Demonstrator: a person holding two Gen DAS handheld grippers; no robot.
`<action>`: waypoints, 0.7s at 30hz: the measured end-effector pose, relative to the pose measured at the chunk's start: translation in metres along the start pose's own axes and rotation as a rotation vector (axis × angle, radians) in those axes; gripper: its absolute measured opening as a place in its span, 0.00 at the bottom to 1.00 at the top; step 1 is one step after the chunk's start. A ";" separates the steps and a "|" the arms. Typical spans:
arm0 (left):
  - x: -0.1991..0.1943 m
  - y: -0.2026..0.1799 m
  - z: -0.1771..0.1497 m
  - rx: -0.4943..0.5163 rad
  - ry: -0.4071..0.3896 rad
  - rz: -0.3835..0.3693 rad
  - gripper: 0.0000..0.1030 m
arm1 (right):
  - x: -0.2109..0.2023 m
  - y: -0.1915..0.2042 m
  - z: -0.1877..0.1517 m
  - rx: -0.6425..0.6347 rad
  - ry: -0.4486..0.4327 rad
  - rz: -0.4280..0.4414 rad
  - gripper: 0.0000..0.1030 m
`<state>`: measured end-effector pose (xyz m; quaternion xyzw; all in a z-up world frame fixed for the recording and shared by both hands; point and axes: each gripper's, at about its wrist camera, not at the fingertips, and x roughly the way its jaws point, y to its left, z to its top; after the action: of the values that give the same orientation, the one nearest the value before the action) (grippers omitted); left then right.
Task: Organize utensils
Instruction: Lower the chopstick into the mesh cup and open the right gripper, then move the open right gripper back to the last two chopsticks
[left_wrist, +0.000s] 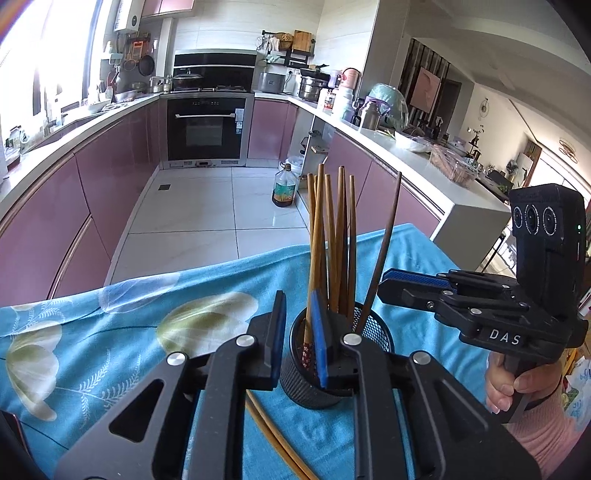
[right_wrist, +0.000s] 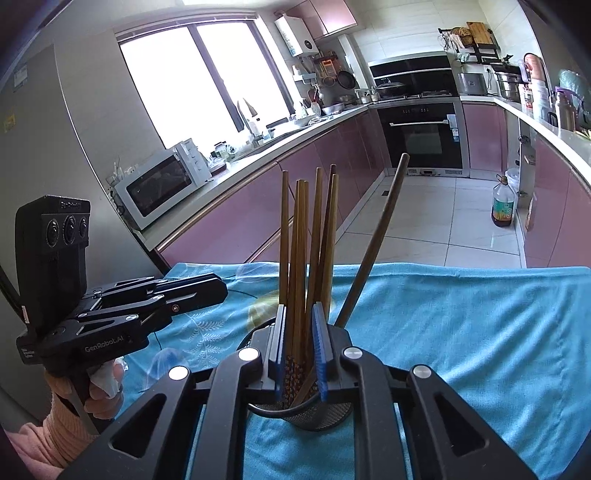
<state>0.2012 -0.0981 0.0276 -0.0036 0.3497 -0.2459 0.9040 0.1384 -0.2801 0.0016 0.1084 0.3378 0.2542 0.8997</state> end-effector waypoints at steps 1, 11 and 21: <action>-0.001 0.000 -0.001 0.001 -0.002 0.002 0.14 | -0.001 0.001 -0.001 -0.002 -0.002 0.001 0.17; -0.034 0.010 -0.031 -0.001 -0.053 0.071 0.30 | -0.027 0.030 -0.017 -0.095 -0.040 0.025 0.34; -0.056 0.039 -0.086 -0.070 -0.032 0.160 0.49 | -0.020 0.067 -0.062 -0.204 0.056 0.049 0.42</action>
<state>0.1278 -0.0247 -0.0092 -0.0114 0.3426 -0.1606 0.9256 0.0593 -0.2325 -0.0091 0.0172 0.3325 0.3121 0.8898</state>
